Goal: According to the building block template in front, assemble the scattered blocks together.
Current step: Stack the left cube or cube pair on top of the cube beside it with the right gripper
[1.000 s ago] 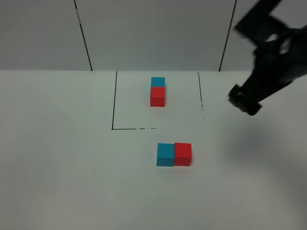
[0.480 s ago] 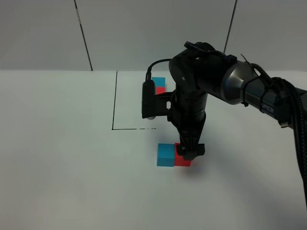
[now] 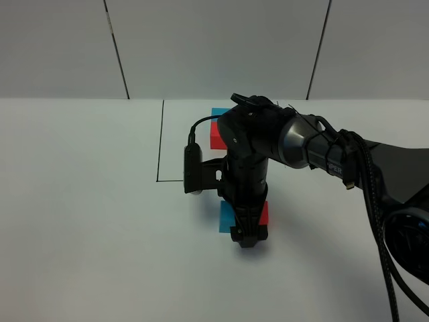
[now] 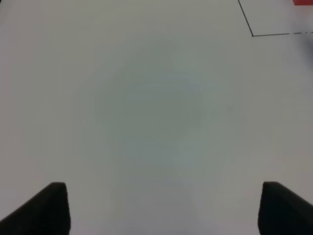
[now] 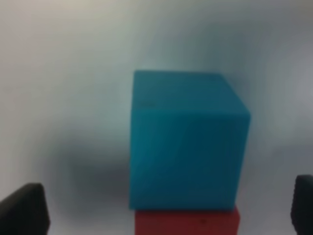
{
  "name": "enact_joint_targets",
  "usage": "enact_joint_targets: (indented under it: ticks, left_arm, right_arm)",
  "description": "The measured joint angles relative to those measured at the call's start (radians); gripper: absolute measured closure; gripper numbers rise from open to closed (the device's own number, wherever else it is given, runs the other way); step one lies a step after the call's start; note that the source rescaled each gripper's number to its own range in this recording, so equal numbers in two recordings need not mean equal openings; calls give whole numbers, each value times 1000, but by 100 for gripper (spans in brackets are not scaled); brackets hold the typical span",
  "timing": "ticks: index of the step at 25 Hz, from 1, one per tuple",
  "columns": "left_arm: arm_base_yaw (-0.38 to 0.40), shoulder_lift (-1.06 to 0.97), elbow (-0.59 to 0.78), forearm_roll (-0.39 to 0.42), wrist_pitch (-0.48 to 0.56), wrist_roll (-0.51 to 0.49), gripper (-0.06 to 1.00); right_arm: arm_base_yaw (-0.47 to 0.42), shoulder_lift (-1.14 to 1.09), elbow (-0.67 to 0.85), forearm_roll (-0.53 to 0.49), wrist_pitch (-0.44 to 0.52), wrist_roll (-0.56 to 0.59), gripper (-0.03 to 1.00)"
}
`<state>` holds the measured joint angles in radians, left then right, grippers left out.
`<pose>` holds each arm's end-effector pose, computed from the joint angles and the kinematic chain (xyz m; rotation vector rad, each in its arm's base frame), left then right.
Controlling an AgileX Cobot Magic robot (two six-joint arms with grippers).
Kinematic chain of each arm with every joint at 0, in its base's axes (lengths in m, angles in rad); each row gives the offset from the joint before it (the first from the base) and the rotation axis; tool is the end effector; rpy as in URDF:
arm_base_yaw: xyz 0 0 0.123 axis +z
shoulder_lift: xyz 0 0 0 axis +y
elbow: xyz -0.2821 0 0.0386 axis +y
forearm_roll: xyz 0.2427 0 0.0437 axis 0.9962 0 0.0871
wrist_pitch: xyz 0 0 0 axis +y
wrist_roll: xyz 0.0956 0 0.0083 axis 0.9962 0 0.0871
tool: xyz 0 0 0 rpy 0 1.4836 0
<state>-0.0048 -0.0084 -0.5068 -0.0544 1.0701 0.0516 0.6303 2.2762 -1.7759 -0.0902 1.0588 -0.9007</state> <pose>-0.0072 -0.0045 0.2736 0.0608 2.0366 -0.0357 0.3726 0.2625 0.1395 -2.1581 2.1570 -0.1426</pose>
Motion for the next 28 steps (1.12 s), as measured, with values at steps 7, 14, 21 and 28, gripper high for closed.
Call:
enact_joint_targets:
  ticks: [7, 14, 21, 28]
  left_arm:
    - [0, 0, 0, 0, 0, 0, 30]
    - [0, 0, 0, 0, 0, 0, 30]
    - [0, 0, 0, 0, 0, 0, 30]
    - [0, 0, 0, 0, 0, 0, 30]
  right_arm:
    - [0, 30, -1, 11, -14, -1, -3]
    - [0, 38, -3, 11, -24, -1, 41]
    - [0, 38, -4, 12, -29, -1, 95]
    - [0, 38, -55, 12, 4, 138, 95]
